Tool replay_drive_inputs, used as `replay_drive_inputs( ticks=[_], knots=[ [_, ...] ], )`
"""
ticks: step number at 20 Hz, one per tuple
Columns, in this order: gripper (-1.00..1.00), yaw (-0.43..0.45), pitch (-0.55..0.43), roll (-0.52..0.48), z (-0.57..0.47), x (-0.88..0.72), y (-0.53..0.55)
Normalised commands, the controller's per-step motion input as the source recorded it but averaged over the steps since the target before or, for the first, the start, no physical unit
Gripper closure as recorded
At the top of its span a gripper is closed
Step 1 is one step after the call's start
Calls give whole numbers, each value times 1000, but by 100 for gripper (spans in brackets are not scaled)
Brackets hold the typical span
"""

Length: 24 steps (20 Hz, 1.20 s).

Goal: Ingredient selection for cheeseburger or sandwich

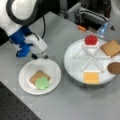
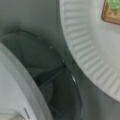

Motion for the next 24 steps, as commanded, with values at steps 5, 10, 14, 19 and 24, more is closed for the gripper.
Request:
replay_drive_inputs(
  ticks=[5, 10, 14, 19, 24],
  knots=[
    [-100, -197, -69, -473, 162, -640, 510],
    [-100, -184, -81, -503, 108, -623, 458],
    [-100, -212, -75, -453, 88, -540, 439],
    [-100, -184, -127, -455, 38, -420, 468],
    [-100, 61, -157, -448, -67, -419, 357]
  ],
)
